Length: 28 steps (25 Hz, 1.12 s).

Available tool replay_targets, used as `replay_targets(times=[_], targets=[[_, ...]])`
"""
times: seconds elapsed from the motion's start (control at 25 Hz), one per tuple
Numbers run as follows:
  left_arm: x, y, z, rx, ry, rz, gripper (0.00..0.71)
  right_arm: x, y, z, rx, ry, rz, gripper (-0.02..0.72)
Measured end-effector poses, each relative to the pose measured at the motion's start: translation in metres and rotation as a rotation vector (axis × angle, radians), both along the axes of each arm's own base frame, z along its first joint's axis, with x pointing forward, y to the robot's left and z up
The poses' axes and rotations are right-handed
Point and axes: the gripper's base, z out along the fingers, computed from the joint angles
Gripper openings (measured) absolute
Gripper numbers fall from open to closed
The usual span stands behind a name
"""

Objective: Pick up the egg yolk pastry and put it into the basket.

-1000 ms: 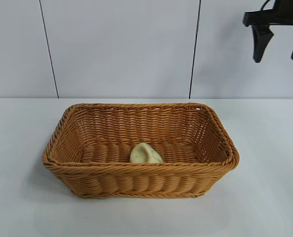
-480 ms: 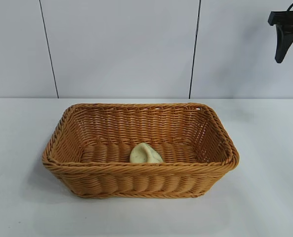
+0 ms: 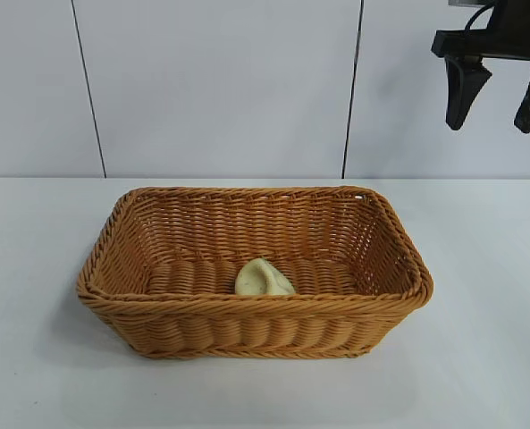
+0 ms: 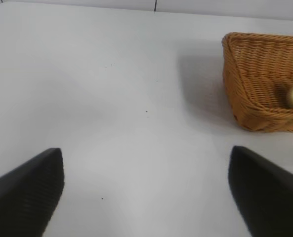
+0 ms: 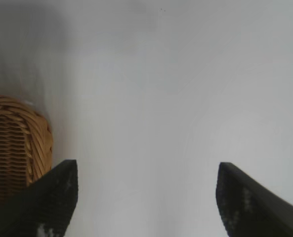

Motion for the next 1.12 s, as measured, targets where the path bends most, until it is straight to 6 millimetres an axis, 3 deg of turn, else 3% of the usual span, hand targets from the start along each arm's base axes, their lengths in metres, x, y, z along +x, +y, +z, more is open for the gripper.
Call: replay_targets(times=[0.2, 0.44, 0.72, 0.92, 1.12], targets=[[0.0, 0.0, 0.0, 0.0, 0.0, 0.0, 0.696, -0.019, -0.004, 0.011, -0.031, -0.004, 0.001, 0.537], [0.0, 0.0, 0.0, 0.0, 0.001, 0.0, 0.696, -0.068, -0.008, 0.011, -0.063, 0.055, 0.005, 0.537], [0.0, 0.0, 0.0, 0.0, 0.001, 0.0, 0.696, -0.159, -0.011, 0.012, -0.057, 0.102, 0.008, 0.536], [0.0, 0.0, 0.0, 0.0, 0.001, 0.0, 0.696, -0.228, -0.014, 0.0, -0.061, 0.114, 0.033, 0.536], [0.0, 0.0, 0.0, 0.0, 0.001, 0.0, 0.696, -0.282, -0.016, -0.005, -0.069, -0.043, 0.068, 0.536]])
